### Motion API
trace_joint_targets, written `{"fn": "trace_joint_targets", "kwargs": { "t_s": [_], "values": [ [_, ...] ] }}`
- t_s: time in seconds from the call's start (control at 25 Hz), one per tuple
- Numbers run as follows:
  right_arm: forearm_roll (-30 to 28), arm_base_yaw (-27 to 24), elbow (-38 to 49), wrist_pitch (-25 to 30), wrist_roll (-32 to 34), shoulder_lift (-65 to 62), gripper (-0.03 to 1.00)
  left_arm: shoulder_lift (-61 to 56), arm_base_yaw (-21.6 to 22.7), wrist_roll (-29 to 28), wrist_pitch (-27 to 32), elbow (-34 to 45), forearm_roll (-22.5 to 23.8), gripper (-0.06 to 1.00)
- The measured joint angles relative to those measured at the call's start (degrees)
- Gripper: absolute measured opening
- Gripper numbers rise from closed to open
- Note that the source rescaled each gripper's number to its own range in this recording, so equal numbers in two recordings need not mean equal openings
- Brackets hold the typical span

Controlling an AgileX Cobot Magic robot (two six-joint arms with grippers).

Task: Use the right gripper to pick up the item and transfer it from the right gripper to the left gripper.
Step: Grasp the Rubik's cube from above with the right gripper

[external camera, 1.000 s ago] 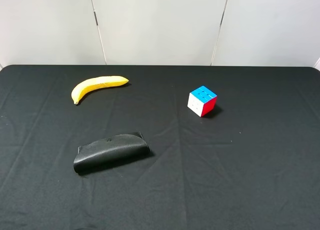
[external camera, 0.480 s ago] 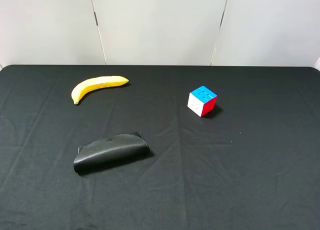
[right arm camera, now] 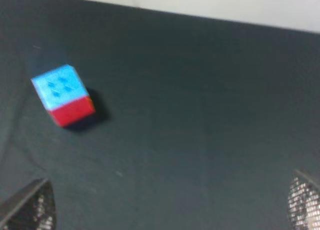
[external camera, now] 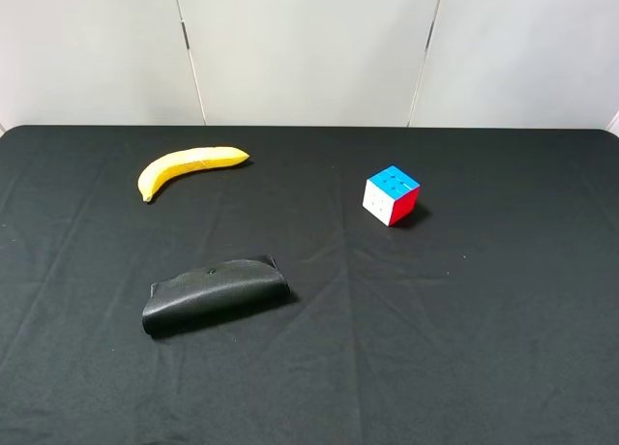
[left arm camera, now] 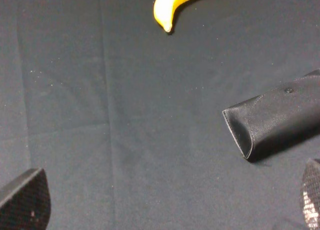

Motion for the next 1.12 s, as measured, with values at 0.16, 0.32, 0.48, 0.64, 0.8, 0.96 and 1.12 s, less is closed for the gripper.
{"fn": "trace_joint_targets", "kwargs": {
  "t_s": [0.16,0.32,0.48,0.64,0.8,0.96,1.12],
  "values": [
    [8.2,0.0,-1.5,-1.8,-8.9,6.1,1.00,0.0,0.0,0.0,0.0,0.0,0.0,1.00],
    [14.5,0.0,-1.6,-3.2,-17.7,12.0,1.00,0.0,0.0,0.0,0.0,0.0,0.0,1.00],
    [17.3,0.4,-1.6,-4.5,-24.0,17.2,1.00,0.0,0.0,0.0,0.0,0.0,0.0,1.00],
    [15.9,5.8,-1.6,-7.4,-26.3,21.8,1.00,0.0,0.0,0.0,0.0,0.0,0.0,1.00],
    [11.6,12.3,-1.6,-10.4,-23.4,26.6,1.00,0.0,0.0,0.0,0.0,0.0,0.0,1.00],
    [6.5,16.8,-1.6,-12.2,-17.5,31.7,1.00,0.0,0.0,0.0,0.0,0.0,0.0,1.00],
    [4.1,18.1,-2.4,-12.4,-12.9,35.3,1.00,0.0,0.0,0.0,0.0,0.0,0.0,1.00]
  ]
}}
